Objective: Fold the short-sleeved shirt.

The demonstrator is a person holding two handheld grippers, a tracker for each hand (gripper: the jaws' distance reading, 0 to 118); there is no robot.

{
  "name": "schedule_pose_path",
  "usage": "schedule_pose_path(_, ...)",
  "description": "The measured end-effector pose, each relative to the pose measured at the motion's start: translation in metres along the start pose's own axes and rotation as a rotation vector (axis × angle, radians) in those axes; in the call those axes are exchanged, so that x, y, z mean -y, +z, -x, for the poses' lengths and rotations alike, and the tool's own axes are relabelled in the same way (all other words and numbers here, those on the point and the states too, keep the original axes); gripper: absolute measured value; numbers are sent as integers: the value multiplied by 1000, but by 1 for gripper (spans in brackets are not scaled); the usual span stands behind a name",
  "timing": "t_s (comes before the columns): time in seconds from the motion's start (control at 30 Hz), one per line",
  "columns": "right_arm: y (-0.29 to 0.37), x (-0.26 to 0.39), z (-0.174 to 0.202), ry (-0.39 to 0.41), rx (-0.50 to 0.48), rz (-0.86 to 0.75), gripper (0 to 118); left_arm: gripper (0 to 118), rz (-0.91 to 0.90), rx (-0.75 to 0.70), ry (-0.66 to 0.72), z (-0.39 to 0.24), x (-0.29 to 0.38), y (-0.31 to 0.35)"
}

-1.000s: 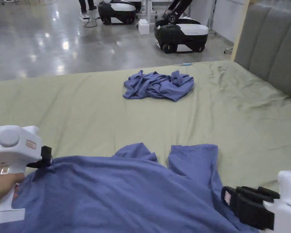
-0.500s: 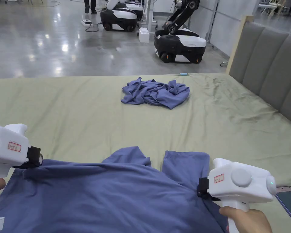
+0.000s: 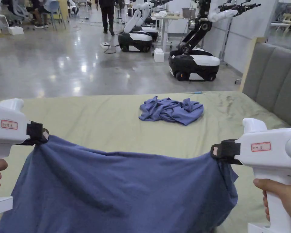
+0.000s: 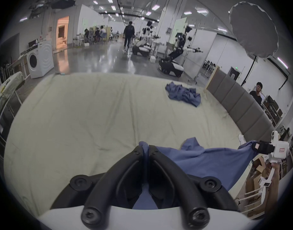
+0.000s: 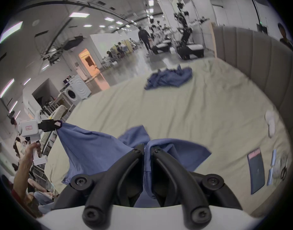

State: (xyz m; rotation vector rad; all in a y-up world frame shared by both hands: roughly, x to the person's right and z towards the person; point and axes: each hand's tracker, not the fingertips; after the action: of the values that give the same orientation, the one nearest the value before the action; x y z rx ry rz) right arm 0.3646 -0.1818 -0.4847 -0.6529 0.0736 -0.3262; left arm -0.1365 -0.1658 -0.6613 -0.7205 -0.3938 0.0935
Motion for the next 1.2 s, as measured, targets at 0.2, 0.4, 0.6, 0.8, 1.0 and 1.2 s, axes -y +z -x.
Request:
schedule_pose_path(0.2, 58, -51, 39, 99, -33, -129, 7, 3, -153, -37, 9, 9, -35, 96)
schedule_pose_path(0.4, 96, -92, 80, 163, -32, -209, 7, 3, -240, -66, 23, 13, -63, 172)
schedule_pose_path(0.6, 120, -133, 118, 200, -12, -304, 7, 3, -325, -90, 37, 12, -94, 219)
schedule_pose_path(0.8, 126, -159, 140, 192, 31, -354, 7, 3, -356, -125, 38, 12, -115, 227)
schedule_pose_path(1.0, 114, -186, 147, 196, 61, -367, 7, 3, -360, -131, 69, 19, -132, 212)
schedule_pose_path(1.2, 93, -229, 149, 176, 66, -374, 7, 3, -350, -144, 92, 26, -159, 183)
